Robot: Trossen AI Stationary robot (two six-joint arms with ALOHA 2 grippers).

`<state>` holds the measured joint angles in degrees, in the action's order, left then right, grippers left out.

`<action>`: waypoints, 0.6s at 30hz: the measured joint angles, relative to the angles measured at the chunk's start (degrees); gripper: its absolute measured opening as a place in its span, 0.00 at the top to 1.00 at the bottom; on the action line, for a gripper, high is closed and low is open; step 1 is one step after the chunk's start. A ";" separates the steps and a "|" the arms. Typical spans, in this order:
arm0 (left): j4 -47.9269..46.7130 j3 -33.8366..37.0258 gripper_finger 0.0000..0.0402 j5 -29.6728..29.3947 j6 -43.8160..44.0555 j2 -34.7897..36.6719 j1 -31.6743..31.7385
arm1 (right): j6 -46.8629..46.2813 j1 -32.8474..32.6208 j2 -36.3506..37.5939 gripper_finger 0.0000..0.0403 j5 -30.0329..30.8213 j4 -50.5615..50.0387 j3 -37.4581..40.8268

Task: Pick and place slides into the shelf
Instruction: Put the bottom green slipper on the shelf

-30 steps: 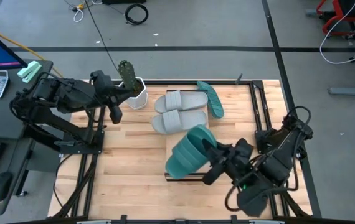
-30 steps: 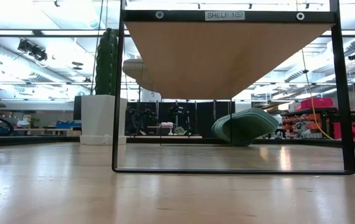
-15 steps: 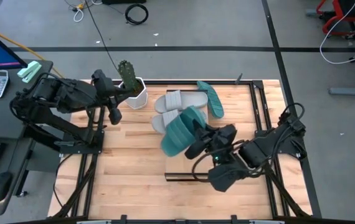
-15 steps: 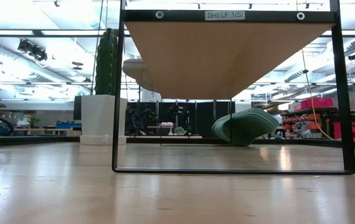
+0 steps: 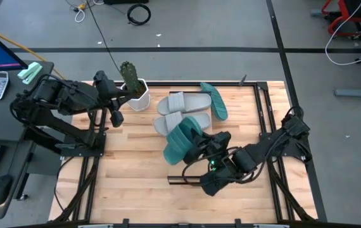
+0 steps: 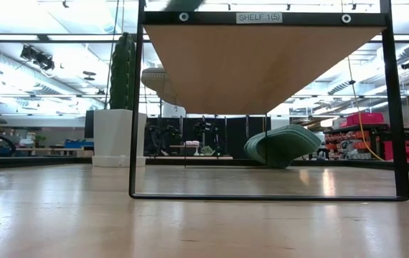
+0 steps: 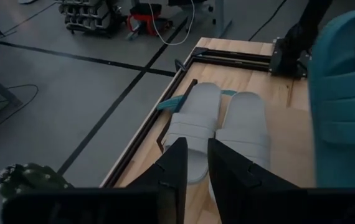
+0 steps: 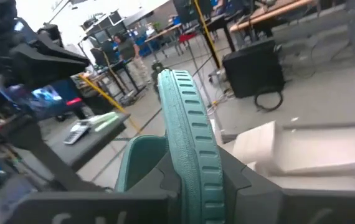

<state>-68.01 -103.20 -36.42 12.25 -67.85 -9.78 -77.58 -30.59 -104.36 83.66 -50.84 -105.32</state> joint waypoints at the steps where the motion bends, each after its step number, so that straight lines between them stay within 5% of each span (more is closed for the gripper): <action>1: 0.01 0.00 0.83 0.02 0.09 0.00 0.00 | 0.00 0.62 0.00 0.88 -0.01 -0.93 0.00; 18: 0.02 0.00 0.86 0.02 1.64 0.00 -0.04 | -0.83 4.39 0.00 0.88 -3.45 -1.79 0.00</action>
<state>-67.99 -103.20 -36.40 13.89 -67.85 -9.82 -78.41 -26.20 -104.36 80.21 -52.64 -105.32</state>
